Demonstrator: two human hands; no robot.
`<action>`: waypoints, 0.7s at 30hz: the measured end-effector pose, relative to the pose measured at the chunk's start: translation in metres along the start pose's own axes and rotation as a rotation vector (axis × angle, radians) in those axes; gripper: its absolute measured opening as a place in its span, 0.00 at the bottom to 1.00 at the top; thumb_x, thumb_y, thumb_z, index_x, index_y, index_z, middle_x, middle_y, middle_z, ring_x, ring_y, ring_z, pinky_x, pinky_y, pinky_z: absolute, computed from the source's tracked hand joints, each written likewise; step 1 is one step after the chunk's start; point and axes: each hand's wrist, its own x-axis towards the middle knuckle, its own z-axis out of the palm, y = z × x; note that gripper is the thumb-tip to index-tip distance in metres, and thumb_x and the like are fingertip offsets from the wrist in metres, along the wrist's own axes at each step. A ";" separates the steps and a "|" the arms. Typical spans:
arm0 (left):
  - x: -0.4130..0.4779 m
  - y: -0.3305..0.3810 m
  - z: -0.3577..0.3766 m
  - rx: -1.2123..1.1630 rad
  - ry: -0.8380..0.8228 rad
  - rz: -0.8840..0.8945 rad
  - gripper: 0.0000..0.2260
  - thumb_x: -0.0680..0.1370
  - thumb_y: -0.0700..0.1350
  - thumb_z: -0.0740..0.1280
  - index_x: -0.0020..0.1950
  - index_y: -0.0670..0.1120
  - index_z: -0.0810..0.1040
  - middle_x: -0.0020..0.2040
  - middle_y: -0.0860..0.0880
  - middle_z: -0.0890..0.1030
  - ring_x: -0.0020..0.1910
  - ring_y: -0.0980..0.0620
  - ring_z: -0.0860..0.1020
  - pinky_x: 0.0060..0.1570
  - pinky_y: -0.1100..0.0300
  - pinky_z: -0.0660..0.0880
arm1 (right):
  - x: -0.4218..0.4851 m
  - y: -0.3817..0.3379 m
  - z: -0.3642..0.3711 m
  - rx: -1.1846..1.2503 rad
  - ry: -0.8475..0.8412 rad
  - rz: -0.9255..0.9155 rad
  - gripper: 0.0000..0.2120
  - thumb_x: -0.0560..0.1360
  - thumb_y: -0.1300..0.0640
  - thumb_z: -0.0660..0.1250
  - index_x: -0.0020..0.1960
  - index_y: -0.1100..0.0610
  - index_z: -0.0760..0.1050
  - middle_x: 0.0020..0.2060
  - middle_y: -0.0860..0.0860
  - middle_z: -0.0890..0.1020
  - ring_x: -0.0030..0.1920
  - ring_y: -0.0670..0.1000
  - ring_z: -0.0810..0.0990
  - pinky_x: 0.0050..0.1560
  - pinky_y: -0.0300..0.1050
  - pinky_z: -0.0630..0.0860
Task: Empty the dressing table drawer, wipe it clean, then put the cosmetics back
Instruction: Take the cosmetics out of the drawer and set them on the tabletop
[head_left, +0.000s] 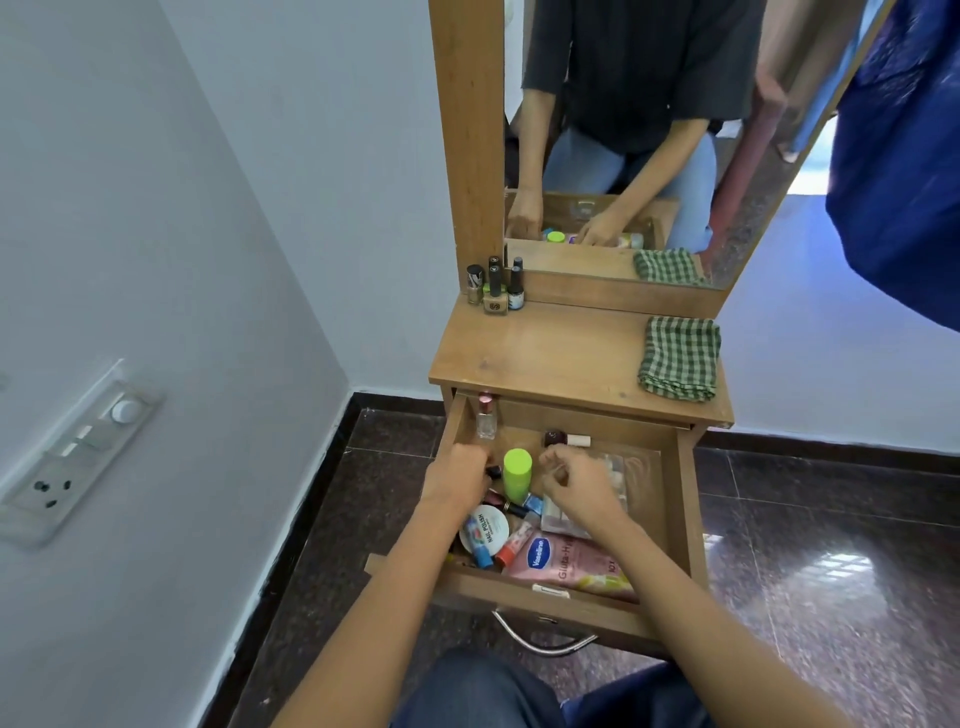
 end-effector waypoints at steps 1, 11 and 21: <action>0.001 0.002 0.001 0.054 -0.038 0.024 0.10 0.78 0.43 0.64 0.58 0.45 0.77 0.54 0.43 0.80 0.53 0.42 0.79 0.49 0.51 0.76 | 0.001 -0.001 0.000 -0.032 0.007 -0.021 0.13 0.74 0.68 0.63 0.55 0.59 0.77 0.48 0.50 0.79 0.42 0.44 0.75 0.39 0.28 0.67; 0.004 0.010 0.009 0.211 -0.156 0.076 0.13 0.77 0.47 0.67 0.58 0.43 0.77 0.56 0.44 0.80 0.54 0.46 0.80 0.48 0.56 0.76 | 0.047 -0.017 -0.003 -0.369 -0.281 -0.291 0.23 0.67 0.72 0.64 0.59 0.58 0.78 0.58 0.53 0.81 0.60 0.53 0.76 0.61 0.42 0.63; 0.007 0.012 0.013 0.225 -0.180 0.076 0.14 0.78 0.48 0.66 0.60 0.42 0.76 0.59 0.44 0.79 0.57 0.45 0.78 0.52 0.54 0.75 | 0.058 -0.015 0.003 -0.583 -0.371 -0.346 0.18 0.69 0.71 0.62 0.56 0.60 0.78 0.56 0.56 0.81 0.58 0.56 0.76 0.66 0.45 0.61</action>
